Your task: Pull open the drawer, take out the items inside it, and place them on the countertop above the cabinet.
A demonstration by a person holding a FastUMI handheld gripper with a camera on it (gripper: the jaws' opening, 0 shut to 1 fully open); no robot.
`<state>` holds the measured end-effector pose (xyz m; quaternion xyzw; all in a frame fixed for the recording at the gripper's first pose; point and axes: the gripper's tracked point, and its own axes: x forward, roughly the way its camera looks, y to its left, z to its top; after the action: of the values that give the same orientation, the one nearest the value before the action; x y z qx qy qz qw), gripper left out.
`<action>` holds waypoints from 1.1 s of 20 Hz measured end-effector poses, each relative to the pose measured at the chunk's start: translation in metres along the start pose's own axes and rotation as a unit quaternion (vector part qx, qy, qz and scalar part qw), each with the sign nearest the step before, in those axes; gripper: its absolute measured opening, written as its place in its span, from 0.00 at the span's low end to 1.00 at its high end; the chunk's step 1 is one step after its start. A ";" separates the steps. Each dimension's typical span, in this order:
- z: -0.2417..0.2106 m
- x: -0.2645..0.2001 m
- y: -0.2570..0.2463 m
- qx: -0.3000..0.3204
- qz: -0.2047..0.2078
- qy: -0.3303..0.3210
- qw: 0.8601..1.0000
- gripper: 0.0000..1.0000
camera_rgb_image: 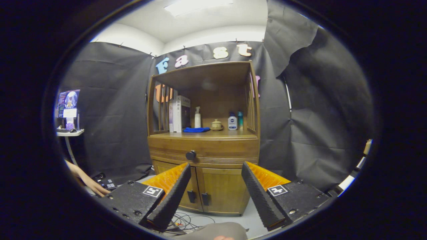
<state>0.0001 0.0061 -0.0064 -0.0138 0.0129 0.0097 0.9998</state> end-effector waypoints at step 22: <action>0.013 0.007 -0.001 -0.007 -0.002 -0.027 1.000 0.99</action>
<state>0.0073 0.0051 0.0065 -0.0207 -0.0138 0.0086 0.9997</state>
